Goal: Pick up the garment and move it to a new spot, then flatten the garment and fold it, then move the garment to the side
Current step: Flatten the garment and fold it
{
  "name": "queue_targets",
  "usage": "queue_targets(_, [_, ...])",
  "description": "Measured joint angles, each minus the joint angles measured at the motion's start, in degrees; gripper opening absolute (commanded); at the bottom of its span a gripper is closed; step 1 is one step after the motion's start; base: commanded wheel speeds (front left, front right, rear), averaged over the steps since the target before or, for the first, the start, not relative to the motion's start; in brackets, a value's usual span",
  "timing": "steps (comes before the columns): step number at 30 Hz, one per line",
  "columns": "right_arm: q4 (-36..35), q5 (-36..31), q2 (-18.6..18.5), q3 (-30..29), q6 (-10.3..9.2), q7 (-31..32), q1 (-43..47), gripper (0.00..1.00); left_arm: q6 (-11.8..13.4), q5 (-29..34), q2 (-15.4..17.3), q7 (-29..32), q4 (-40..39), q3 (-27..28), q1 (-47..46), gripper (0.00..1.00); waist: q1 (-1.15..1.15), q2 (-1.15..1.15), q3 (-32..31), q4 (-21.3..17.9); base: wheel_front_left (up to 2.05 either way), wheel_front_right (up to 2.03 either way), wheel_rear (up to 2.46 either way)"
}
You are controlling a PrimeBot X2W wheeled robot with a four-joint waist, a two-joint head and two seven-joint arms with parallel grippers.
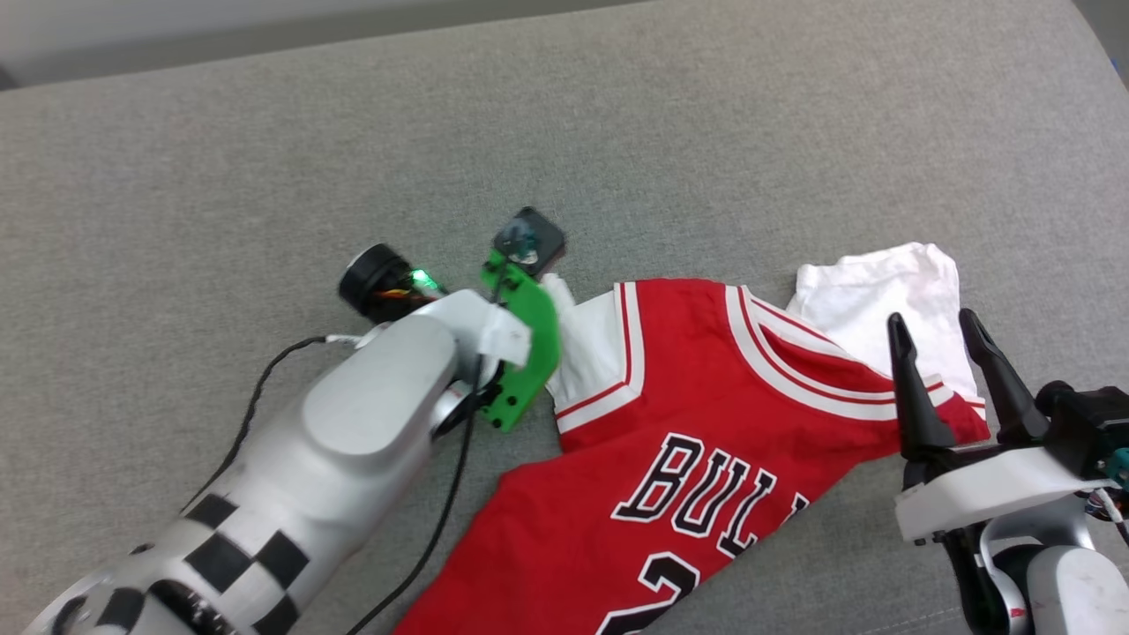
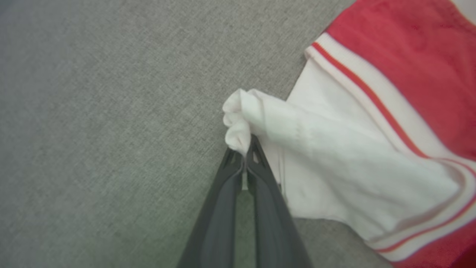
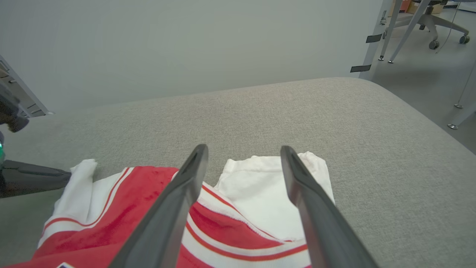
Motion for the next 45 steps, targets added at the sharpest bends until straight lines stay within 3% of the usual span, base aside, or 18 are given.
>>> queue_targets(14, [5.1, 2.6, -1.5, -5.5, 0.00, 3.5, 2.3, 1.00, 8.7, -3.9, 11.1, -11.5, -17.6, 7.9, 12.9, 0.00, 0.00, 0.00, -6.2, 6.6, 0.00, 0.00, 0.00])
queue_targets(25, [19.7, 9.5, -13.6, -11.0, 0.00, 19.1, -8.4, 1.00, 16.7, -4.4, 15.8, -14.6, -33.0, 11.8, 18.6, 0.00, -0.01, 0.00, -6.2, 11.9, 0.00, 0.00, 0.00])
queue_targets(32, [27.7, 13.3, -19.9, -7.1, 0.00, 29.2, -15.8, 1.00, 19.0, -4.0, 17.6, -14.8, -38.5, 13.2, 18.8, 0.00, -0.01, 0.00, -3.4, 13.8, 0.00, 0.00, 0.00])
queue_targets(45, [35.2, 18.4, -25.4, 2.0, -0.05, 41.6, -24.4, 1.00, 20.5, -3.0, 17.8, -14.8, -41.8, 13.4, 18.5, 0.00, 0.00, 0.00, 2.7, 15.8, 0.00, 0.00, 0.00])
